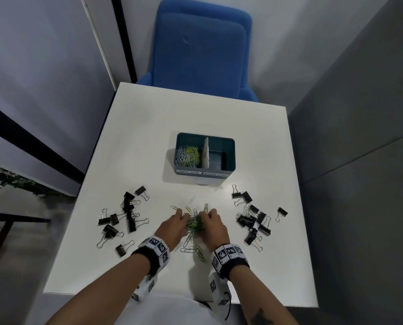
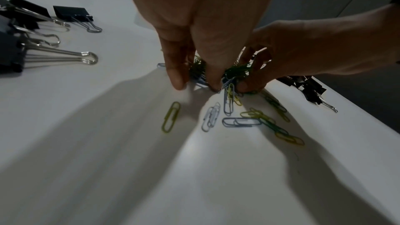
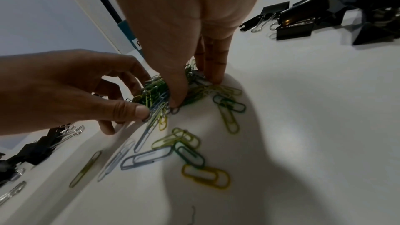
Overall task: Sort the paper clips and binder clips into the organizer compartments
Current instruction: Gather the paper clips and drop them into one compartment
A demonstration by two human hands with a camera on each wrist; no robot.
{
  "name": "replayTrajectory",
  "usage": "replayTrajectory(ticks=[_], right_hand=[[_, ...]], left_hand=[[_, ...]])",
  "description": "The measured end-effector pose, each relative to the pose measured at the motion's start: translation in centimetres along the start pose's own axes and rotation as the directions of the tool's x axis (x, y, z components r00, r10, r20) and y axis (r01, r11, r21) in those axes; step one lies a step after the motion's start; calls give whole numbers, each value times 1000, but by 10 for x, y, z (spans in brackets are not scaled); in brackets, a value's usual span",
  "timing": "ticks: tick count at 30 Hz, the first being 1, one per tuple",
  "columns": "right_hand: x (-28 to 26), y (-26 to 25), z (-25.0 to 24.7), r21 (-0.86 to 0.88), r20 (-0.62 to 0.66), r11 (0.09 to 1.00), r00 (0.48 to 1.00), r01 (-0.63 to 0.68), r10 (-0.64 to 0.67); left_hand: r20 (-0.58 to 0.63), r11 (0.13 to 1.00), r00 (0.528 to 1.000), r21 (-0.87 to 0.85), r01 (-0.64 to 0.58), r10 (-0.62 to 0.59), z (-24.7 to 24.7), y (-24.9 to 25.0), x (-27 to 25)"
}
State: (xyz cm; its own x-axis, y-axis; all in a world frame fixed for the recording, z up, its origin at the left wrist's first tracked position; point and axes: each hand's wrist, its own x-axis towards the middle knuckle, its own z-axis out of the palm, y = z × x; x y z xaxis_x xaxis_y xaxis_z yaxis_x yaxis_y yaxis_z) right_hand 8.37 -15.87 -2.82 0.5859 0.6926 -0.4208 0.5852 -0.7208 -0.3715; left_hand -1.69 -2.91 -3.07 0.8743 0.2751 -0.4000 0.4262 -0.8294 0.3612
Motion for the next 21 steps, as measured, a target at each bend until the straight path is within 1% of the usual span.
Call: replayTrajectory(ticks=[3,8,10,12,15,21], right_hand=[[3,2,-4,31,-1,999,999,-34,34],[4,12,-12,90,-14,996,1000,-25,27],[3,17,-16,128,-29,992,999,-16,20],[0,21,-19,166,-51,986,998,-16,25],[-7,26,-24,194,-71,981,997,-12,27],[-21,30,-37,261,-117,965,991,-28,60]], left_hand=[[-9,1000,1000,1,-20,20,-1,-2,2],[-9,1000,1000,6,-29,29,-7,-9,2],[-30,1000,999,-3,-20,20,-10,-12,1],[-68,999,998,-42,-3,0,-15,-16,0],[-154,987,988,-161,3,-28,-29,-18,-4],[-301,947,953,-292,-136,44,-91,0,-6]])
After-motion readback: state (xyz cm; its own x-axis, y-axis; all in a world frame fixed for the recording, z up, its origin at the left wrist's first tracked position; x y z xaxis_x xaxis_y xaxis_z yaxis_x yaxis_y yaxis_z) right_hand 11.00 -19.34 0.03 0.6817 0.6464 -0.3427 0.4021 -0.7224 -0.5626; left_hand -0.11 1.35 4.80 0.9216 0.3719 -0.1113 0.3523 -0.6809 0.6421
